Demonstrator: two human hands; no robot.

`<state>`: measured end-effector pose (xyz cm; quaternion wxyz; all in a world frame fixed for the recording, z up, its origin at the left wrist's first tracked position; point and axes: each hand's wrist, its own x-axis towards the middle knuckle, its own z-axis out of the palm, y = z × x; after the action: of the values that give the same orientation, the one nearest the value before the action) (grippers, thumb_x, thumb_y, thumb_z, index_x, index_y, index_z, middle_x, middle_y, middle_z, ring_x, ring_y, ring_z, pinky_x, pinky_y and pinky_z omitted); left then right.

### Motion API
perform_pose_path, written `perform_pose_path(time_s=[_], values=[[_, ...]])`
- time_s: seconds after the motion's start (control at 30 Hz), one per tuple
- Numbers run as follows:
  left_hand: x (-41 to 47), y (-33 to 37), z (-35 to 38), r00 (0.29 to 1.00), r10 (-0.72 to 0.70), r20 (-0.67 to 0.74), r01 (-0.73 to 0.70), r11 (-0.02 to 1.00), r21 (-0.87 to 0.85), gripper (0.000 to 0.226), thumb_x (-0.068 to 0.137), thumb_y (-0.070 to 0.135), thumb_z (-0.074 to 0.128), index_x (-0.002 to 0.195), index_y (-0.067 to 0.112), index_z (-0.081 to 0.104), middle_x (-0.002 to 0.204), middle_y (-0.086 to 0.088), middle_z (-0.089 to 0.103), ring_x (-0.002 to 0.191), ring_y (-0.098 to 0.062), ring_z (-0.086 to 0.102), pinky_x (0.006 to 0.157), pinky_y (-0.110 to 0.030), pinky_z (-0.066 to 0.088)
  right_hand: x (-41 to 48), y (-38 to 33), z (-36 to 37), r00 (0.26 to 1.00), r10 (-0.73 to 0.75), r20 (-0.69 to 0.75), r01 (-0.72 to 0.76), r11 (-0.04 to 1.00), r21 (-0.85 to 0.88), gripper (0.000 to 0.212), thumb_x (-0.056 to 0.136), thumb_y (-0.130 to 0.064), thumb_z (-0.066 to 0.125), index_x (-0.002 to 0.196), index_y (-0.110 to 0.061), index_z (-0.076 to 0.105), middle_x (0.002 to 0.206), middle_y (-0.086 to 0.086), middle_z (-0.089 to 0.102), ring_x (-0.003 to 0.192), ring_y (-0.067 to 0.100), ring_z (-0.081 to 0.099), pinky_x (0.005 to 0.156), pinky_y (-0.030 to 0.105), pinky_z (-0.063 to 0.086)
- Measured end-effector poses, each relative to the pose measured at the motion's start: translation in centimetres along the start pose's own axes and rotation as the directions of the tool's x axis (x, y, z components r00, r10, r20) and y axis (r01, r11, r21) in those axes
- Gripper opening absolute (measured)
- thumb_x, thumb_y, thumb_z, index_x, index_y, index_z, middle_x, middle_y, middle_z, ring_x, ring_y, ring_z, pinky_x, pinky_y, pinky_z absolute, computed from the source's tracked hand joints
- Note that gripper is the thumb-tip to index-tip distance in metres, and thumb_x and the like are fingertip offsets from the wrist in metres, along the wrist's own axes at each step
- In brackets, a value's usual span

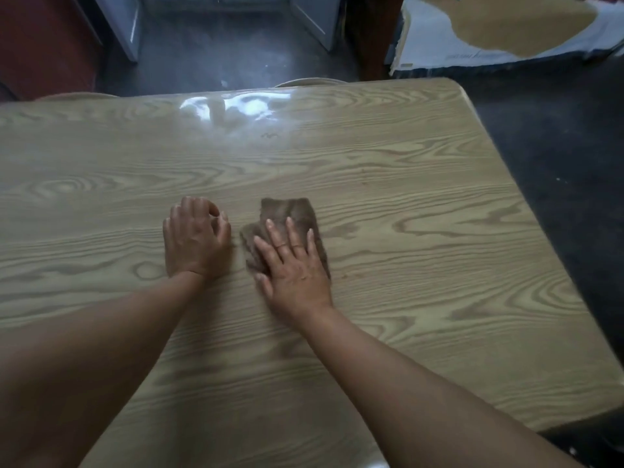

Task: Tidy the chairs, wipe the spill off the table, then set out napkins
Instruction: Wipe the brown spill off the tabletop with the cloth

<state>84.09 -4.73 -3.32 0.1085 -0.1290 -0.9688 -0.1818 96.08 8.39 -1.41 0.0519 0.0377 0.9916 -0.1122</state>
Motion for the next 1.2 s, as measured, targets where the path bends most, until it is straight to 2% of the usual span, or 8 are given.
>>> perform_pose_path(time_s=[0.1,0.27,0.47,0.57,0.7,0.83,1.07,1.2], values=[[0.0,0.1,-0.3,1.000,-0.004,0.023,0.004,1.000,-0.006,0.018,0.087,0.029,0.048,0.093,0.013,0.054,0.100,-0.016,0.053,0.097,-0.036,0.050,0.083,-0.046,0.036,-1.1,2.5,-0.7,0.994,-0.082,0.072,0.088,0.993,-0.077,0.059,0.084,-0.035,0.029,0.139,-0.030,0.050,0.155,-0.003,0.034,0.145,0.033,0.025,0.114,0.058,0.018],[-0.2,0.8,-0.9,0.991,-0.092,0.094,0.091,0.996,0.016,0.019,0.088,0.028,0.051,0.098,0.012,0.055,0.108,-0.019,0.051,0.104,-0.038,0.048,0.090,-0.047,0.035,-3.0,9.4,-2.7,0.968,0.246,0.058,-0.243,0.969,-0.048,0.053,0.100,-0.022,0.033,0.150,-0.039,0.025,0.161,-0.012,0.010,0.150,0.028,0.002,0.118,0.052,0.005],[-1.2,3.4,-2.1,0.964,-0.175,0.202,0.173,0.985,0.029,0.023,0.092,0.023,0.050,0.109,0.009,0.058,0.120,-0.021,0.049,0.111,-0.040,0.044,0.095,-0.045,0.033,-5.2,8.1,-3.1,0.867,0.496,0.059,-0.499,0.864,0.069,0.059,0.096,-0.024,0.029,0.153,-0.033,0.016,0.161,-0.009,0.016,0.149,0.031,0.010,0.117,0.055,0.010],[-1.7,5.2,-3.0,0.949,-0.184,0.256,0.189,0.982,0.004,0.028,0.094,0.024,0.048,0.117,0.011,0.056,0.127,-0.019,0.046,0.118,-0.038,0.041,0.099,-0.045,0.030,-6.2,1.7,-2.7,0.944,0.322,0.074,-0.324,0.946,0.021,0.063,0.085,-0.038,0.030,0.146,-0.027,0.041,0.156,-0.003,0.033,0.143,0.038,0.028,0.111,0.062,0.023],[-2.4,7.0,-3.5,0.924,-0.232,0.304,0.256,0.966,-0.041,0.031,0.094,0.025,0.046,0.123,0.016,0.053,0.133,-0.014,0.044,0.127,-0.034,0.036,0.106,-0.047,0.023,-6.8,-2.6,-1.6,0.952,-0.099,0.288,0.102,0.995,0.004,0.061,0.099,-0.043,0.033,0.154,-0.035,0.008,0.162,-0.010,-0.006,0.147,0.029,-0.019,0.116,0.054,-0.011],[-2.8,8.4,-3.4,0.927,-0.200,0.317,0.229,0.972,-0.056,0.032,0.094,0.025,0.046,0.124,0.016,0.052,0.133,-0.013,0.045,0.126,-0.033,0.036,0.105,-0.046,0.023,-8.0,1.3,-1.7,0.947,-0.177,0.270,0.189,0.982,-0.021,0.059,0.095,-0.042,0.028,0.152,-0.036,0.016,0.162,-0.009,0.002,0.149,0.029,-0.008,0.117,0.052,-0.004],[-2.9,11.1,-3.2,0.914,-0.133,0.384,0.178,0.980,-0.086,0.033,0.094,0.024,0.047,0.125,0.015,0.052,0.133,-0.015,0.043,0.125,-0.033,0.037,0.104,-0.044,0.025,-10.7,10.6,-4.3,0.916,0.333,0.222,-0.327,0.943,-0.064,0.061,0.101,-0.026,0.030,0.154,-0.035,0.000,0.162,-0.004,-0.014,0.149,0.031,-0.012,0.119,0.049,0.011],[-3.5,11.5,-3.7,0.904,-0.094,0.417,0.152,0.983,-0.107,0.032,0.094,0.023,0.047,0.124,0.016,0.052,0.132,-0.013,0.043,0.124,-0.031,0.038,0.104,-0.043,0.024,-9.3,11.5,-5.2,0.880,0.462,0.107,-0.473,0.873,0.120,0.055,0.102,-0.003,0.025,0.153,-0.025,0.022,0.163,-0.001,0.005,0.150,0.023,0.003,0.117,0.030,0.020]])
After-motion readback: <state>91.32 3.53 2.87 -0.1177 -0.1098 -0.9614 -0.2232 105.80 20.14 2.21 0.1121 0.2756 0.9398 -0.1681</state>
